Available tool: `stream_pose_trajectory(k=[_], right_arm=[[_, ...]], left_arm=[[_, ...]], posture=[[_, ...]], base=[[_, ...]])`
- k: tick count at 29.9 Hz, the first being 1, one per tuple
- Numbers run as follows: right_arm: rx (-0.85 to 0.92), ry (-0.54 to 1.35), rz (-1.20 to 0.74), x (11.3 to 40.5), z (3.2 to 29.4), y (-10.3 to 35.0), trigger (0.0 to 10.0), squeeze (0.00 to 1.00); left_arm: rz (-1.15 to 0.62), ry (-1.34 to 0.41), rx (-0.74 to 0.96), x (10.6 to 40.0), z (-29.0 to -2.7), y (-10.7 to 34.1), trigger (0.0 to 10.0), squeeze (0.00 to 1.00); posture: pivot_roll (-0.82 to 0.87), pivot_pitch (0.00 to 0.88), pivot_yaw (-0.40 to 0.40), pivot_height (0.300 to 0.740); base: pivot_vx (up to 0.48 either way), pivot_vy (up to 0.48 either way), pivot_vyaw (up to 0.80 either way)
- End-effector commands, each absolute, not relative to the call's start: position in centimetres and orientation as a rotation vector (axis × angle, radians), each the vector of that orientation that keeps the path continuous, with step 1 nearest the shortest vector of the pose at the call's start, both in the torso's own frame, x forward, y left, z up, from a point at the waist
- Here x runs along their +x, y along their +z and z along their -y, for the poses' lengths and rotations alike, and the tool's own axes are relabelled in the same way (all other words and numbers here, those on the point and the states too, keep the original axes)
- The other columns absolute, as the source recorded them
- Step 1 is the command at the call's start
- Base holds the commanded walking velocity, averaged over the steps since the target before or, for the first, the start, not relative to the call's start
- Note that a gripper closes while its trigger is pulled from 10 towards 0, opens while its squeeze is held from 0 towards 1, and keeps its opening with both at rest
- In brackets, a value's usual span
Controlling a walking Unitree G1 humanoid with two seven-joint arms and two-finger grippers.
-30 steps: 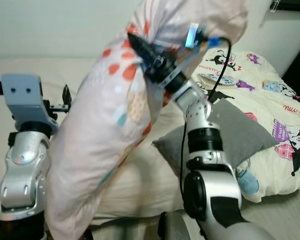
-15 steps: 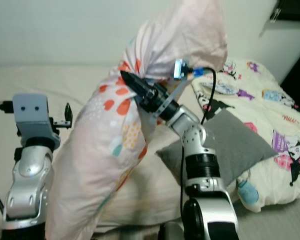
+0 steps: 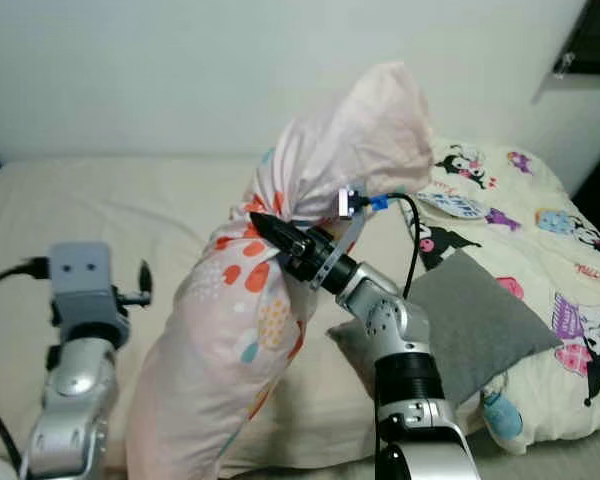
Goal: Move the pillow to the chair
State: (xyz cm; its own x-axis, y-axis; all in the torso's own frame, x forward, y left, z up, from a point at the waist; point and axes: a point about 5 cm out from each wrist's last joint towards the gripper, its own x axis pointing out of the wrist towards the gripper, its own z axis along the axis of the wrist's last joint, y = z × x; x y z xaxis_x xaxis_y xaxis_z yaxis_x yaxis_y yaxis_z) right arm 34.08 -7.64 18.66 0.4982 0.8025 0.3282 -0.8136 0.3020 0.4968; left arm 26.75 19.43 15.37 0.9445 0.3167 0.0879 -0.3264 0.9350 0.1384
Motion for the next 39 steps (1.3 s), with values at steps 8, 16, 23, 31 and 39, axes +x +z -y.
stream_pose_trajectory(k=[8, 16, 23, 31, 39], right_arm=[[0.63, 1.099, 0.067, 33.8, 7.3, 19.4, 0.0, 0.0], [0.549, 1.095, -0.006, 32.8, 6.5, 16.1, 0.0, 0.0], [0.461, 1.151, -0.007, 32.1, 5.9, 15.9, 0.0, 0.0], [0.421, 1.146, -0.002, 32.3, 5.6, 15.6, 0.0, 0.0], [0.426, 1.138, 0.002, 32.5, 5.5, 15.8, 0.0, 0.0]], left_arm=[[0.014, 0.3, 0.057, 26.4, -18.3, 13.7, 10.0, 0.0], [-0.034, 0.174, 0.004, 26.2, -16.2, 12.6, 10.0, 0.0], [-0.077, 0.039, -0.047, 26.6, -15.0, 11.7, 10.0, 0.0], [-0.068, 0.049, -0.14, 27.7, -16.0, 11.4, 10.0, 0.0], [-0.054, 0.068, -0.148, 27.9, -16.4, 11.6, 10.0, 0.0]], posture=[[-0.01, 0.0, -0.081, 0.738], [-0.01, 0.0, -0.08, 0.738], [-0.01, 0.0, -0.078, 0.738], [-0.02, 0.0, -0.071, 0.738], [-0.01, 0.0, -0.072, 0.738]], base=[[0.0, 0.0, 0.0], [0.0, 0.0, 0.2], [0.0, 0.0, 0.8], [0.0, 0.0, 0.8], [0.0, 0.0, 0.8]])
